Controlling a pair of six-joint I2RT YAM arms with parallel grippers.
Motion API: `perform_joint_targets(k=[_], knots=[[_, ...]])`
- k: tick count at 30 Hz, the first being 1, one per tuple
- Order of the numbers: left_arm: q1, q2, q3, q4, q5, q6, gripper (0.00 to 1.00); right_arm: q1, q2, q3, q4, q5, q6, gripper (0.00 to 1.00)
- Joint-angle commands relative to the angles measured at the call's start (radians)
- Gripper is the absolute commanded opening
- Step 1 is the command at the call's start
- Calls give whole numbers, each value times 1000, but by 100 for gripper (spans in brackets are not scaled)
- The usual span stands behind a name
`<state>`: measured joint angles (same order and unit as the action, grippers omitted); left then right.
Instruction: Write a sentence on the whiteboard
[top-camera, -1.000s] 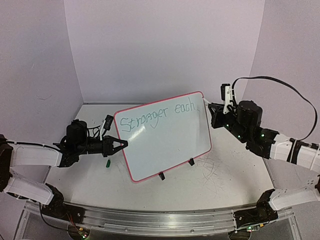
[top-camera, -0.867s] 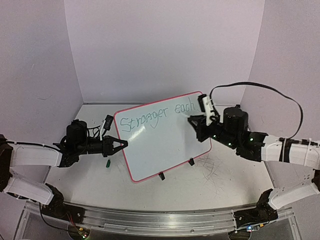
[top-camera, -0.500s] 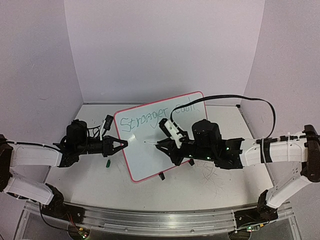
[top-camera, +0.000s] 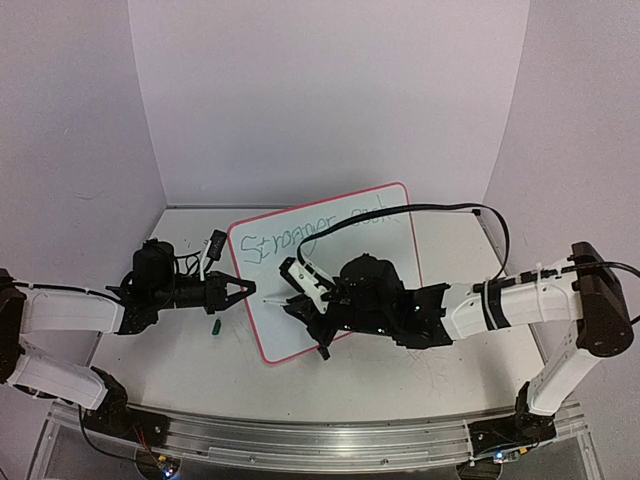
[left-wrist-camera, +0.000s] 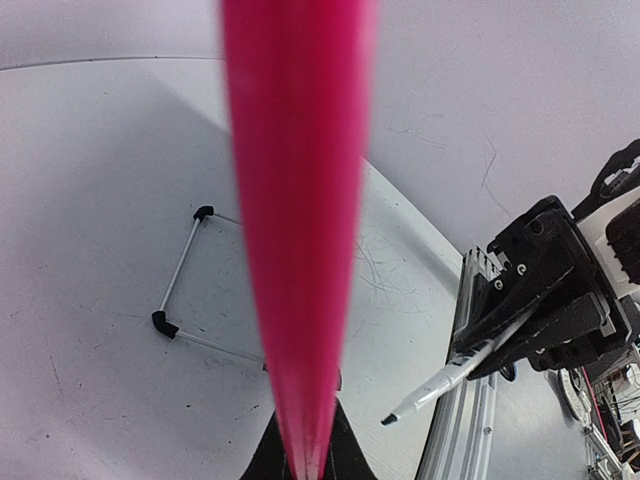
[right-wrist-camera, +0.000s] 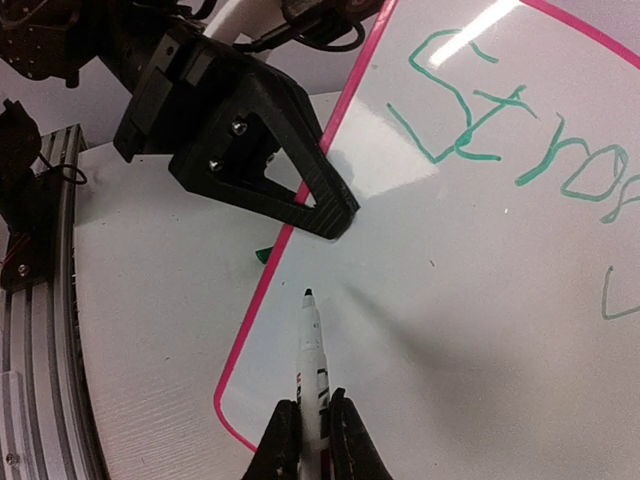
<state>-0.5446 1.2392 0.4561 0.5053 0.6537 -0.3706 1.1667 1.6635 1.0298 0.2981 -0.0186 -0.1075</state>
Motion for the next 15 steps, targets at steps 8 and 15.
perform_joint_targets(k=[8,15], knots=[[6,-8,6,1,-46,65,0,-1,50,79,26,95,32,0],[7,-10,7,1,-43,65,0,-1,70,92,23,126,45,0]])
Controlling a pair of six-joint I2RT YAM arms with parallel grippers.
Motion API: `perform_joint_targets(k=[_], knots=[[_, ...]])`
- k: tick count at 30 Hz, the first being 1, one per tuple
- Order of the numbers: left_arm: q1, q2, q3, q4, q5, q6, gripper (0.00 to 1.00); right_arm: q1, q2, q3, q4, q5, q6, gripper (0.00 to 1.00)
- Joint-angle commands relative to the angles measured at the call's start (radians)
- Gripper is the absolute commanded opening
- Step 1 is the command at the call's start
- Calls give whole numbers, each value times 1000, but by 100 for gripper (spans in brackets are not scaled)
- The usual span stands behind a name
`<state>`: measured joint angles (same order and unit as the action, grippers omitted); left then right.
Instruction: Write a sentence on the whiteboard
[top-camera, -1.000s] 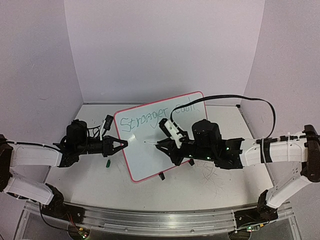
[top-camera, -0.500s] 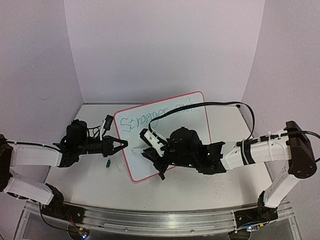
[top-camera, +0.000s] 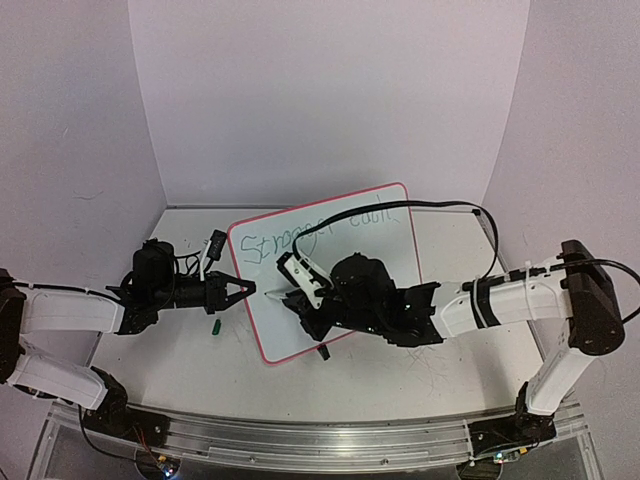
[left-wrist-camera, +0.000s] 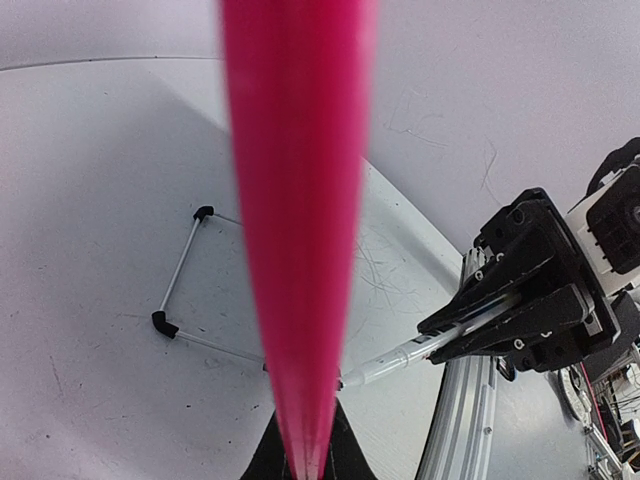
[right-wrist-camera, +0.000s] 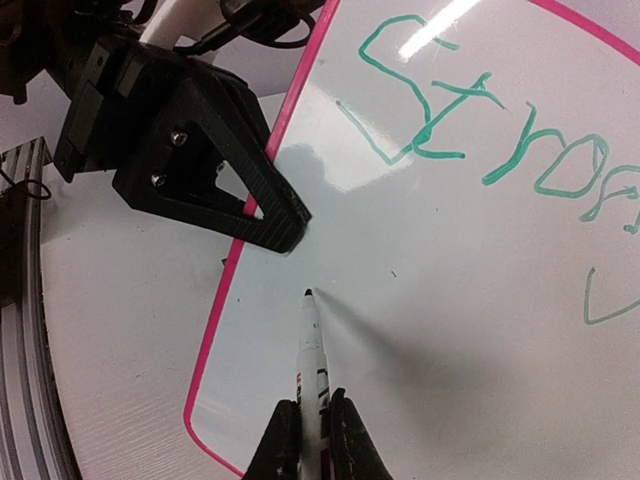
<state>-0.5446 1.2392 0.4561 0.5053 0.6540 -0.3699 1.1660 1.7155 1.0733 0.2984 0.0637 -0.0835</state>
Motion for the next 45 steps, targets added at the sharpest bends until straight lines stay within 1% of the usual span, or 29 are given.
perform_joint_targets(k=[1,8,17,33,37,45], knots=[[6,-10,8,1,-44,64,0,0,20,50,22,54,23,0],[6,-9,9,1,-39,63,0,0,27,57,16,89,36,0],[6,-11,9,0,-39,63,0,1,40,73,7,34,31,0],[6,-12,7,-2,-41,65,0,27,65,79,-31,4,32,0],[7,-11,7,-2,-44,65,0,28,57,62,-43,18,39,0],[7,-7,6,-4,-42,65,0,28,31,39,-53,101,31,0]])
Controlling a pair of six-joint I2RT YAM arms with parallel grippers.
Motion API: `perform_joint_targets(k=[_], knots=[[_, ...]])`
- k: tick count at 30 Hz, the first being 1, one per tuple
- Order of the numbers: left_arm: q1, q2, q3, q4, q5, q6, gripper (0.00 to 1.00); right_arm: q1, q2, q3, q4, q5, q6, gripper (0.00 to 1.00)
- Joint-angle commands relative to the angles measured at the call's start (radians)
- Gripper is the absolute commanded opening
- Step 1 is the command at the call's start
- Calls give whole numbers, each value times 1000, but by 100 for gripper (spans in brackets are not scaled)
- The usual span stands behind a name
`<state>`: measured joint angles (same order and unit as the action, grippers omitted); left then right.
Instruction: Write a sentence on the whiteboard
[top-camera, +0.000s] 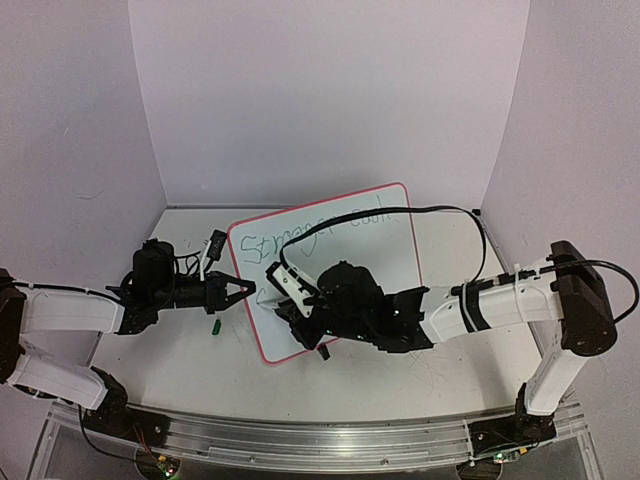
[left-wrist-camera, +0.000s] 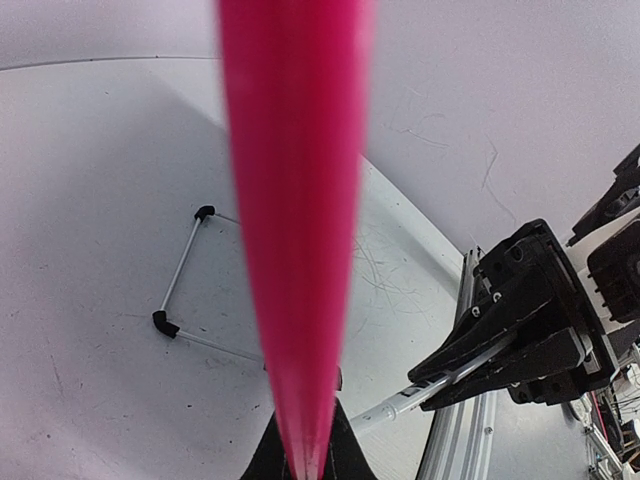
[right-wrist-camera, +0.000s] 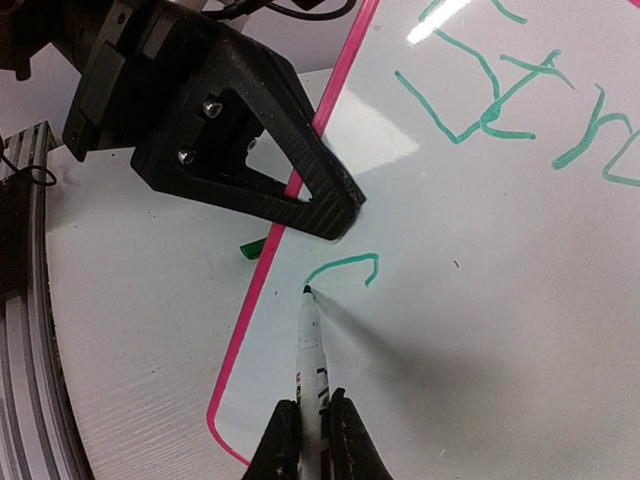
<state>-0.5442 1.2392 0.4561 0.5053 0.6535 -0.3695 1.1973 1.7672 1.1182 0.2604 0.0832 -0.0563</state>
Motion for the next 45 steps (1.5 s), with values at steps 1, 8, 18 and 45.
perform_joint_targets(k=[1,8,18,45], knots=[[6,-8,6,-4,-41,65,0,-4,-24,-6,-16,90,2,0],[6,-17,1,-5,-43,64,0,-5,-36,-8,-16,118,-3,0],[7,-21,-2,-7,-42,64,0,-33,-34,11,-4,146,21,0],[7,-23,-1,-8,-46,70,0,-67,-21,65,22,172,31,0]])
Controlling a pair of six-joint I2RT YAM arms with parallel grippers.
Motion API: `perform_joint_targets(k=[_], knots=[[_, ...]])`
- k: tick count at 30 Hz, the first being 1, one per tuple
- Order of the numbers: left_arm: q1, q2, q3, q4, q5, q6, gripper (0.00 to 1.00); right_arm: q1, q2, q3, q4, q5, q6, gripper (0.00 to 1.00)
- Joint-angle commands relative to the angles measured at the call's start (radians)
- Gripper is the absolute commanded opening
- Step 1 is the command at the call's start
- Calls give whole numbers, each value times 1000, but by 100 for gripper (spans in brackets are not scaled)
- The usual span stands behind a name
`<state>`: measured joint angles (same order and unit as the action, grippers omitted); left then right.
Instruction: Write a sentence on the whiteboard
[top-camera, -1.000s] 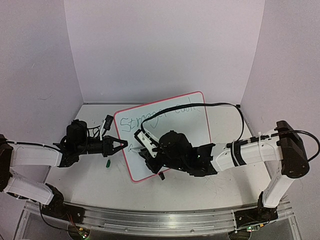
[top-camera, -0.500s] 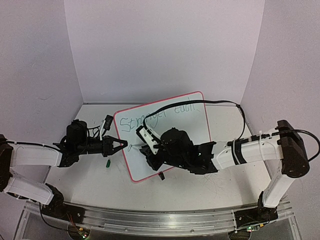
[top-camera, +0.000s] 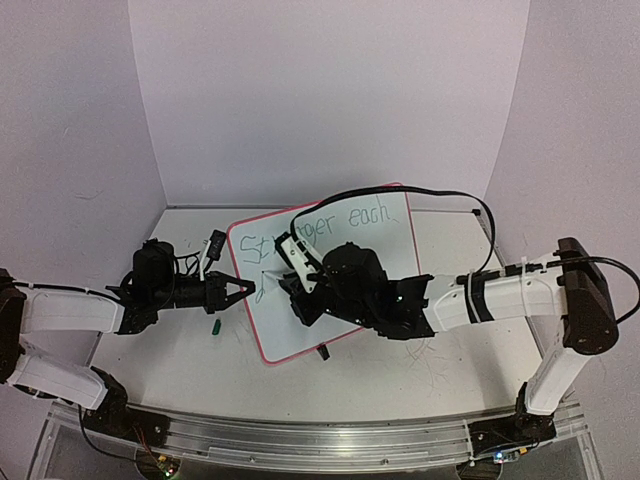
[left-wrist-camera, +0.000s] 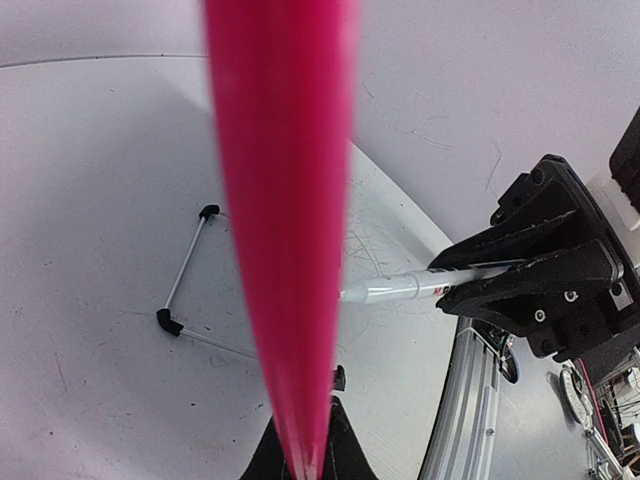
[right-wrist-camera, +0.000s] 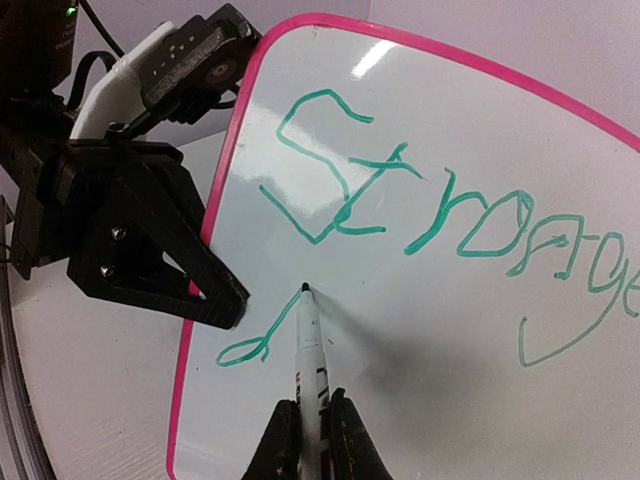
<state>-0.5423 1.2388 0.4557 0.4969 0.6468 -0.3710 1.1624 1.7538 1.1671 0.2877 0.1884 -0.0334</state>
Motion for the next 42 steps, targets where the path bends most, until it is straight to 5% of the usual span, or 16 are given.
perform_joint_targets(k=[1,42], knots=[[4,-22,0,0,-39,72,0,-32,-11,10,-5,62,11,0],[4,-13,8,-3,-37,73,0,11,-21,-89,-105,-27,61,0]])
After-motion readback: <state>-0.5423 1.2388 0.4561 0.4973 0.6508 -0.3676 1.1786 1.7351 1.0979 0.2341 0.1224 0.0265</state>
